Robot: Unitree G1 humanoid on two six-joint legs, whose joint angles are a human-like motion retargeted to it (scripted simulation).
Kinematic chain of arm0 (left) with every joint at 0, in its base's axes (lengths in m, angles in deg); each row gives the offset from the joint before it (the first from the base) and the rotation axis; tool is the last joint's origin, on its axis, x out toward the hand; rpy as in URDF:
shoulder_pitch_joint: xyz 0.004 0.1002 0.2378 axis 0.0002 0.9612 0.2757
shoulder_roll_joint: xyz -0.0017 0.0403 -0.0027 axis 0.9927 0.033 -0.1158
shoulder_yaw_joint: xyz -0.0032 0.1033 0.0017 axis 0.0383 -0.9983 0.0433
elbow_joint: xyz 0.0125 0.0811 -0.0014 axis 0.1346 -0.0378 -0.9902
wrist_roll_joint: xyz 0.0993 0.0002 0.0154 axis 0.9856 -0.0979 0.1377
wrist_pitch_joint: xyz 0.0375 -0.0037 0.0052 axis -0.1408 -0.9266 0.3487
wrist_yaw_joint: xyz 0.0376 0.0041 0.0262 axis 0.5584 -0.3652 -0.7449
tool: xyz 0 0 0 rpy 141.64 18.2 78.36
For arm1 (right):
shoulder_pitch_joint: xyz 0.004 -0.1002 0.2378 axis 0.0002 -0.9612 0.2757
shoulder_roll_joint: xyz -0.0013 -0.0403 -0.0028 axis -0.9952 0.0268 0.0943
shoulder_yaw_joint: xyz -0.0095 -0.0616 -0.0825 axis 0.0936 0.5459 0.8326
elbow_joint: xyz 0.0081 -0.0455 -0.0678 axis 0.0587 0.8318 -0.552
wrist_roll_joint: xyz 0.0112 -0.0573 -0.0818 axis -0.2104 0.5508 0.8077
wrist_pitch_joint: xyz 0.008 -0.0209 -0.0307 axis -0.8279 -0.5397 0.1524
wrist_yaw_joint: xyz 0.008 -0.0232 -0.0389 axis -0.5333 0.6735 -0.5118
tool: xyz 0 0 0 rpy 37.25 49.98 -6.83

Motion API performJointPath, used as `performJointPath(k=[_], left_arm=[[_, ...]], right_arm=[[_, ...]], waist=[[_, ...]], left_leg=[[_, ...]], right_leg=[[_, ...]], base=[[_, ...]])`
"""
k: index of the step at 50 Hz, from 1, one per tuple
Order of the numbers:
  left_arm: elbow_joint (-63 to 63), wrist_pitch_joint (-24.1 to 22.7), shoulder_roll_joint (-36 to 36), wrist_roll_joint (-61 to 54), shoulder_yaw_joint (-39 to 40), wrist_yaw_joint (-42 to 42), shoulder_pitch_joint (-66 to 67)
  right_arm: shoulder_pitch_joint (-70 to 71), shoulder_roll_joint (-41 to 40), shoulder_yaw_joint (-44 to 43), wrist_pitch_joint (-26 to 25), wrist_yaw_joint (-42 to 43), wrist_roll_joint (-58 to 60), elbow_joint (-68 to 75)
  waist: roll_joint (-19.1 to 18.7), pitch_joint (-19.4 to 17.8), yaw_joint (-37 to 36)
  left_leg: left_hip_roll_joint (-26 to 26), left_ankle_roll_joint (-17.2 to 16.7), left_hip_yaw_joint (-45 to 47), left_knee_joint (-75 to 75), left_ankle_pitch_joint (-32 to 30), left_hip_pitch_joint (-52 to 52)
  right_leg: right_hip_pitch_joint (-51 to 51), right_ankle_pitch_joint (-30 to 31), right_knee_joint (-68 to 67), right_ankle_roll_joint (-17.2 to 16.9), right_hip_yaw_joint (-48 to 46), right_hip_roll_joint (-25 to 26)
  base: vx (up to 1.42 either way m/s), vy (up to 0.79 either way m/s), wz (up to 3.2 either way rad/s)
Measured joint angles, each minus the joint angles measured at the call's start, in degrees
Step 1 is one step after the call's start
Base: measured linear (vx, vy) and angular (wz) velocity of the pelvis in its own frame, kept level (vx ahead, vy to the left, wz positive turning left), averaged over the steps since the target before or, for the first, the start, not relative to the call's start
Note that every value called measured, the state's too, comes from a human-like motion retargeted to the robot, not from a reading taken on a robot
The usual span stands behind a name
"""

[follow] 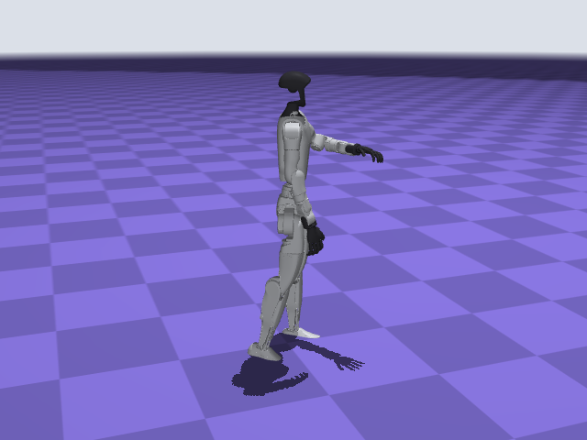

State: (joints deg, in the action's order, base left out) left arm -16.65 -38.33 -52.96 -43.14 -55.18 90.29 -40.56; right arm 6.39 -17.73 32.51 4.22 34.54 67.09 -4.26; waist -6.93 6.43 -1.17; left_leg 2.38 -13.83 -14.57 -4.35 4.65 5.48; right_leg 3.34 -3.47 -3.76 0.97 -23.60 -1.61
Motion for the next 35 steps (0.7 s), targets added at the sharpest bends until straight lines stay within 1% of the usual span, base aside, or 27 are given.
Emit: performJointPath(k=[4, 8, 13, 18, 25, 35], left_arm=[[-9.1, 1.6, -3.2, 2.4, -6.3, 0.5, -13.3], [-20.8, 2.5, -7.2, 2.8, -11.3, 0.0, -22.8], [-34.7, 3.0, -11.8, 1.9, -14.7, -0.8, -29.4], [-44.5, 2.9, -14.8, 0.9, -15.6, -1.6, -32.0], [-50.1, 2.4, -16.2, 0.1, -15.3, -2.4, -32.7], [-49.0, 1.6, -15.4, 0.0, -14.3, -3.3, -32.1]], right_arm=[[1.3, 1.0, 2.7, 0.3, -0.9, 0.2, 0.0], [2.9, 2.0, 4.8, 0.9, -1.9, 0.2, -0.3], [4.7, 3.0, 6.6, 1.5, -3.0, 0.2, -0.7], [5.8, 3.8, 7.4, 2.0, -3.8, 0.4, -1.1], [6.2, 4.5, 7.7, 2.4, -4.3, 0.6, -1.9], [5.3, 5.1, 6.6, 2.6, -4.3, 0.5, -3.1]], waist=[[-1.2, 0.5, 2.0], [-2.1, 0.5, 4.0], [-2.9, 0.1, 6.3], [-3.6, -0.3, 8.1], [-4.3, -0.5, 9.6], [-4.6, -0.2, 9.6]], left_leg=[[0.0, -0.4, 0.1, 0.0, -0.2, 0.1], [0.0, -0.7, 0.5, 0.0, -0.2, 0.2], [0.1, -1.1, 1.1, 0.0, -0.3, 0.2], [0.1, -1.2, 1.6, 0.0, -0.3, 0.1], [0.0, -1.2, 2.0, 0.0, -0.3, 0.1], [-0.1, -1.2, 1.9, 0.0, -0.4, 0.5]], right_leg=[[0.1, 0.3, 0.2, 0.1, -0.2, 0.1], [0.0, 0.6, 0.4, 0.0, -0.1, 0.1], [0.0, 1.1, 0.2, 0.1, 0.1, 0.2], [0.1, 1.8, 0.2, 0.1, 0.3, 0.4], [0.2, 2.4, 0.2, 0.2, 0.5, 0.6], [0.1, 2.8, 0.3, 0.4, 0.3, 0.9]], base=[[0.0, 0.0, 0.0], [0.0, 0.0, 0.0], [0.0, 0.0, 0.0], [0.0, 0.0, 0.0], [0.0, 0.0, 0.0], [0.0, 0.0, 0.0]])
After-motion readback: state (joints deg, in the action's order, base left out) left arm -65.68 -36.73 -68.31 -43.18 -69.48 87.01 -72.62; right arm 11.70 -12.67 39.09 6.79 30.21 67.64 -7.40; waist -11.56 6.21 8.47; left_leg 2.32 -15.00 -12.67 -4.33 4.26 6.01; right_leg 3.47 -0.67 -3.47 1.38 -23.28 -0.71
